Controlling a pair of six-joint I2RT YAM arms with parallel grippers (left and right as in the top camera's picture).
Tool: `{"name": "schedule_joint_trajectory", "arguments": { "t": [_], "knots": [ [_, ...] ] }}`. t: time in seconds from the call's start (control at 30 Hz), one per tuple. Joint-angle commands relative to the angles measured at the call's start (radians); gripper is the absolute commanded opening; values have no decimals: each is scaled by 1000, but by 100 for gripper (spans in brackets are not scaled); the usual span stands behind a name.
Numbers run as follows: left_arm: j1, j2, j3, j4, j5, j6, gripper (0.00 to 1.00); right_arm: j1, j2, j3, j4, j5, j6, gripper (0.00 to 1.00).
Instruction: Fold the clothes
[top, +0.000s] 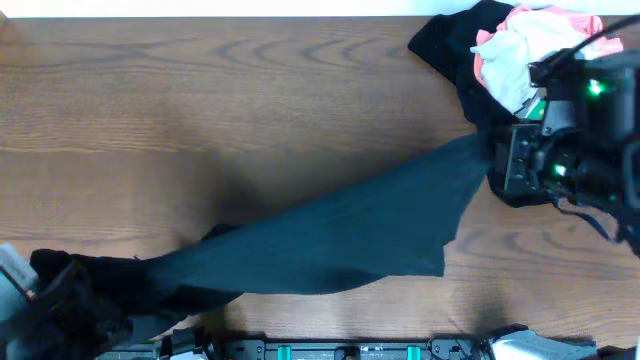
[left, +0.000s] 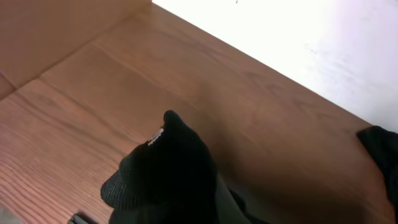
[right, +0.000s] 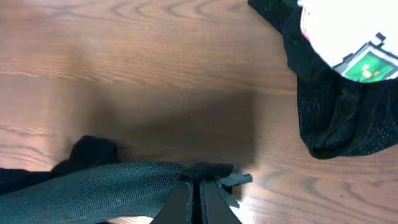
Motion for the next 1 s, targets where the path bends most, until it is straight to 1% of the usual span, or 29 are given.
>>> {"name": "schedule_joint_trajectory", "arguments": {
  "t": [0.0, 0.2, 0.4, 0.7, 0.97],
  "knots": [
    [-2, 63, -12, 7, -30, -21, 6, 7, 27, -53, 22, 30, 16, 1],
    [-2, 177, -58, 10, -22, -39, 6, 7, 76, -134, 94, 23, 16, 1],
    [-2, 316, -63, 43, -19, -38, 6, 6, 168, -138, 142, 24, 6, 1],
    [-2, 513, -63, 203, -17, 1, 6, -36, 311, -138, 299, 24, -9, 1],
    [-2, 673, -63, 346, 0, 40, 6, -78, 383, -138, 463, 27, -16, 1]
  ]
}}
